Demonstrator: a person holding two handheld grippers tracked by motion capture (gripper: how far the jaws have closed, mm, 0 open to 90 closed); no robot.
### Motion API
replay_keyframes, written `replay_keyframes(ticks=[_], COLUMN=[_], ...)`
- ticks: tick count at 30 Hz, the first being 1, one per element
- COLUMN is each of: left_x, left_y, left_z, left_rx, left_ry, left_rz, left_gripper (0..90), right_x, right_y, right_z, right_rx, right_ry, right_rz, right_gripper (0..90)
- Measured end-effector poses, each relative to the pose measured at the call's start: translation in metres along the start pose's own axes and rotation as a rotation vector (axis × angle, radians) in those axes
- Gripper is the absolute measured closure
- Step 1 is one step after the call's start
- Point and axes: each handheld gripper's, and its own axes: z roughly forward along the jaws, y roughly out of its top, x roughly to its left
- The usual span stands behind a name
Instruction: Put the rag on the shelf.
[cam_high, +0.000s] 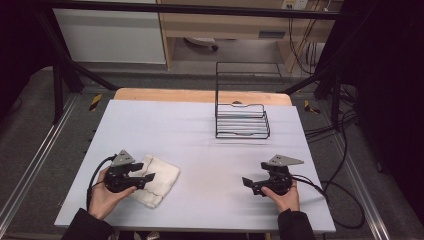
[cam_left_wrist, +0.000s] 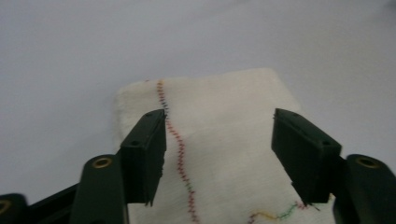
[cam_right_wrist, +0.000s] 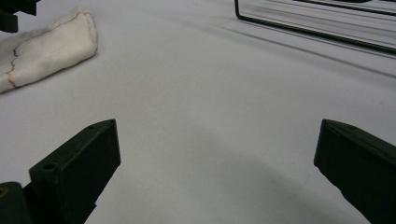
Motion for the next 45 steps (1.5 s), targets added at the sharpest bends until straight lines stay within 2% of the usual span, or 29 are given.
replay_keyframes(ticks=[6,9,12,13,14,19,21,25,26,27,28,30,32,34,35,45], left_x=[0.017,0.026,0.029,0.030,0.032,0.036,0.038,0.040,0.041,0.041,0.041,0.041,0.041,0.041,0.041,0.040], left_y=[-0.010,-0.015,-0.018,-0.019,-0.020,-0.020,-0.021,-0.022,-0.022,-0.023,-0.023,-0.023,-0.023,-0.023,-0.023,-0.022], left_z=[-0.012,-0.016,-0.017,-0.017,-0.018,-0.020,-0.021,-0.020,-0.020,-0.019,-0.019,-0.019,-0.019,-0.018,-0.018,-0.020], left_rx=[-0.002,-0.001,-0.001,0.000,0.001,-0.010,-0.009,0.003,0.004,0.006,0.006,0.005,0.007,0.006,0.007,-0.005], left_ry=[0.032,0.050,0.053,0.050,0.050,0.046,0.050,0.059,0.055,0.053,0.052,0.053,0.052,0.055,0.056,0.057], left_rz=[-0.018,-0.032,-0.031,-0.032,-0.027,-0.036,-0.042,-0.054,-0.060,-0.058,-0.057,-0.062,-0.062,-0.059,-0.057,-0.053], left_gripper=[27.4,27.1,25.3,25.3,23.1,13.9,13.0,9.4,9.4,9.4,9.4,9.4,9.4,9.4,9.4,9.5], right_x=[0.014,0.029,0.044,0.044,0.053,0.075,0.080,0.101,0.101,0.108,0.108,0.116,0.121,0.123,0.127,0.132], right_y=[0.010,0.020,0.027,0.027,0.031,0.044,0.046,0.056,0.056,0.057,0.057,0.058,0.059,0.059,0.061,0.062], right_z=[0.012,0.026,0.039,0.039,0.049,0.077,0.083,0.113,0.113,0.124,0.124,0.139,0.146,0.150,0.155,0.170], right_rx=[0.015,0.017,0.032,0.032,0.041,0.055,0.059,0.070,0.070,0.085,0.085,0.089,0.091,0.097,0.101,0.130], right_ry=[0.002,0.002,0.014,0.014,0.023,0.058,0.062,0.076,0.076,0.075,0.075,0.082,0.086,0.091,0.085,0.102], right_rz=[0.001,-0.001,-0.015,-0.015,-0.025,-0.041,-0.044,-0.062,-0.062,-0.060,-0.060,-0.054,-0.053,-0.048,-0.041,0.024], right_gripper=[0.7,2.5,3.4,3.4,4.5,11.7,13.2,22.2,22.2,25.9,25.9,33.3,36.9,39.4,44.6,58.3])
